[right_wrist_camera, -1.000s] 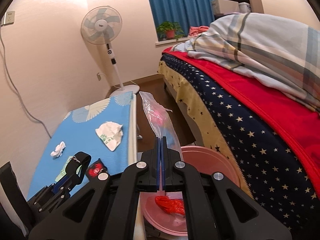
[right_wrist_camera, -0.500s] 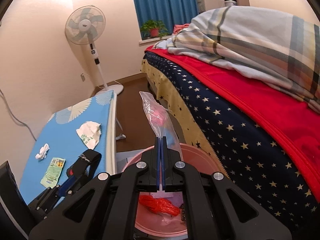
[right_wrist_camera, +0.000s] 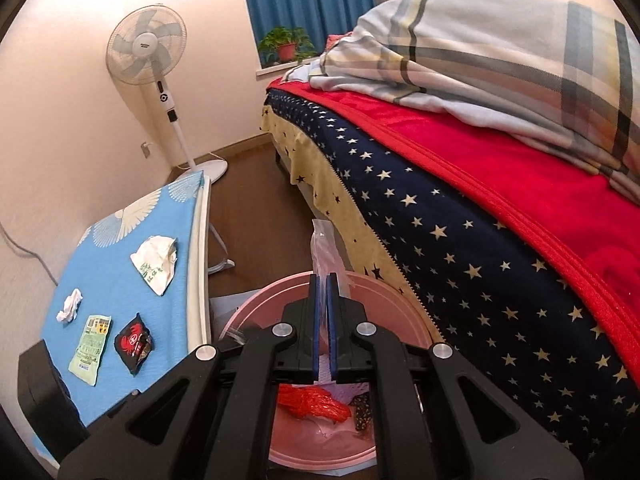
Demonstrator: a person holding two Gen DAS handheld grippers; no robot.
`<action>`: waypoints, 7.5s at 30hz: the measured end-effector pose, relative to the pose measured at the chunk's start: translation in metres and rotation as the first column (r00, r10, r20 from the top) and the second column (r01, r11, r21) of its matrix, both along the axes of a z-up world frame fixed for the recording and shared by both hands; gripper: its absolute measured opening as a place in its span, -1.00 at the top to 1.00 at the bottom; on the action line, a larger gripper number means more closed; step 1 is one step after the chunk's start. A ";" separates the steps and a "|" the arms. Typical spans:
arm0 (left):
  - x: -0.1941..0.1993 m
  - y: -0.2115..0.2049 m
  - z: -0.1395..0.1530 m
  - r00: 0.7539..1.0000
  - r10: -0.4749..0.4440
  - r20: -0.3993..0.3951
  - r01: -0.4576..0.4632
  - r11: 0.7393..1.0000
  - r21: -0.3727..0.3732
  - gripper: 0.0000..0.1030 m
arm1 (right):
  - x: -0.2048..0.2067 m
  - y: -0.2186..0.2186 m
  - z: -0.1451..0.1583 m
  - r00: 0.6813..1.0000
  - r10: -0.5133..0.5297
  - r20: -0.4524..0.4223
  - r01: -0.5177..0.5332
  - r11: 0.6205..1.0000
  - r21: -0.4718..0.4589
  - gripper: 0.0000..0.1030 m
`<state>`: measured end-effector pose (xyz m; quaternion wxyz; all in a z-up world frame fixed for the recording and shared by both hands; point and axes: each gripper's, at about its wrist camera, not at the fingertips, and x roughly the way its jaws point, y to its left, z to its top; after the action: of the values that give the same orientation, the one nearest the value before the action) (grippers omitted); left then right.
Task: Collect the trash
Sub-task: 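Open both grippers over the pink bin to drop the black band and clear bag, then move the left gripper to the crumpled white tissue while the right moves to the green snack packet, then grasp the white tissue with the left gripper while the right grasps the green snack packet, then carry the tissue in the left gripper while the right carries the green packet to the pink bin, then open both grippers over the pink bin to drop the tissue and green packet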
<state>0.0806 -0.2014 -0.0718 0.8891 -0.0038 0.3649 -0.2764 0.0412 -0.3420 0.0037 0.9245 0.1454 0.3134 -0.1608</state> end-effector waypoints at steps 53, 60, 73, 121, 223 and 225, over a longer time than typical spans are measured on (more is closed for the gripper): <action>0.085 0.282 0.133 0.849 0.502 0.165 -0.505 0.863 -0.028 0.44 | 0.049 0.142 -0.006 0.914 0.369 0.169 -0.395 0.904 0.162 0.61; 0.112 0.330 0.097 0.833 0.540 0.121 -0.541 0.840 -0.020 0.44 | 0.073 0.195 -0.037 0.850 0.503 0.159 -0.527 0.811 0.256 0.56; 0.142 0.350 0.031 0.818 0.575 0.021 -0.575 0.818 0.014 0.43 | 0.106 0.250 -0.097 0.828 0.560 0.033 -0.536 0.772 0.343 0.33; 0.100 0.317 0.058 0.814 0.580 0.026 -0.580 0.814 -0.025 0.97 | 0.060 0.235 -0.012 0.823 0.545 0.158 -0.565 0.814 0.134 1.00; 0.006 0.032 0.009 0.999 0.033 0.034 -0.031 0.998 -0.051 0.93 | -0.014 0.007 0.000 0.998 -0.062 0.019 0.063 0.996 -0.055 0.57; 0.006 0.040 0.009 0.998 0.050 0.034 -0.048 0.998 -0.050 0.93 | -0.014 0.008 0.001 0.998 -0.063 0.026 0.064 0.997 -0.052 0.47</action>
<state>0.0869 -0.1613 -0.0623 0.9016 -0.0296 0.3419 -0.2634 0.0271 -0.3339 0.0047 0.9261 0.1329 0.2932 -0.1965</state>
